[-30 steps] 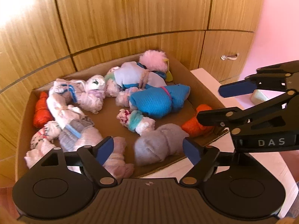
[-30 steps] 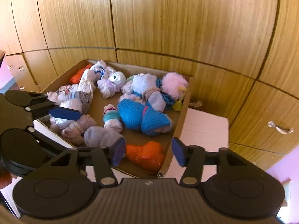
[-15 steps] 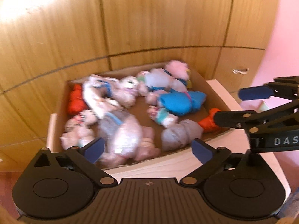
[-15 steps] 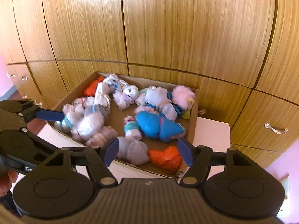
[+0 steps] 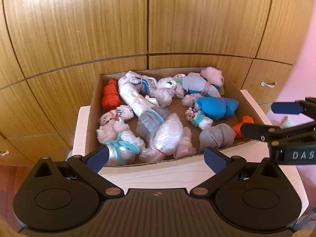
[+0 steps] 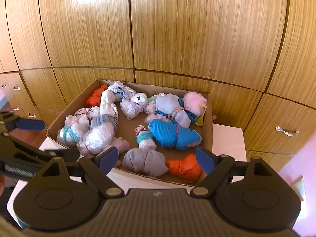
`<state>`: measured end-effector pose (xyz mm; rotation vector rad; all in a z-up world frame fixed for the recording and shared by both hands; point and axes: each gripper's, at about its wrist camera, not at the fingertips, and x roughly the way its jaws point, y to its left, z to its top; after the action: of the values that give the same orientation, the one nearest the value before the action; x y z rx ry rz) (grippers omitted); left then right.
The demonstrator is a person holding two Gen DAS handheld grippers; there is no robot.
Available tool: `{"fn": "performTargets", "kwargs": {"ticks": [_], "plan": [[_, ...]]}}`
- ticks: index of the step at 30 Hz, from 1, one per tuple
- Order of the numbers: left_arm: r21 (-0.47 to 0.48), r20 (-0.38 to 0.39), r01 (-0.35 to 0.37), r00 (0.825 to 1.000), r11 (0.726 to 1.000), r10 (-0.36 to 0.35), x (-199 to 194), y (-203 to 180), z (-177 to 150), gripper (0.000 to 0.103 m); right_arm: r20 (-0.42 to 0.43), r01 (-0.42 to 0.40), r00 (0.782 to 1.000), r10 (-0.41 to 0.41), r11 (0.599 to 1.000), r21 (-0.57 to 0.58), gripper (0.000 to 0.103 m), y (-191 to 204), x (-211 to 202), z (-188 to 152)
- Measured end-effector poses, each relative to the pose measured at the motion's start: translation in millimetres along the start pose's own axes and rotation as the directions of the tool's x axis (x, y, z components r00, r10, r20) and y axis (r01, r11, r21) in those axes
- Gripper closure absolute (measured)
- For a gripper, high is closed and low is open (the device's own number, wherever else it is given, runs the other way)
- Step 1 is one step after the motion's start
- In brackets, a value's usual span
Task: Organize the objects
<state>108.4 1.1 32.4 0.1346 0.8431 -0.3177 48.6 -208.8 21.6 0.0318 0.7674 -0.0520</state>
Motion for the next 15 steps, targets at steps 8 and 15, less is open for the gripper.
{"fn": "performTargets", "kwargs": {"ticks": [8, 15], "plan": [[0.022, 0.028, -0.035, 0.999, 0.999, 0.034, 1, 3, -1, 0.001, -0.010, 0.002, 1.000, -0.002, 0.999, 0.043, 0.018, 1, 2, -8], [0.012, 0.043, -0.033, 0.999, 0.999, 0.032, 1, 5, 6, 0.001, -0.007, -0.027, 1.000, 0.027, 0.999, 0.026, 0.018, 11, -2, -10]]}}
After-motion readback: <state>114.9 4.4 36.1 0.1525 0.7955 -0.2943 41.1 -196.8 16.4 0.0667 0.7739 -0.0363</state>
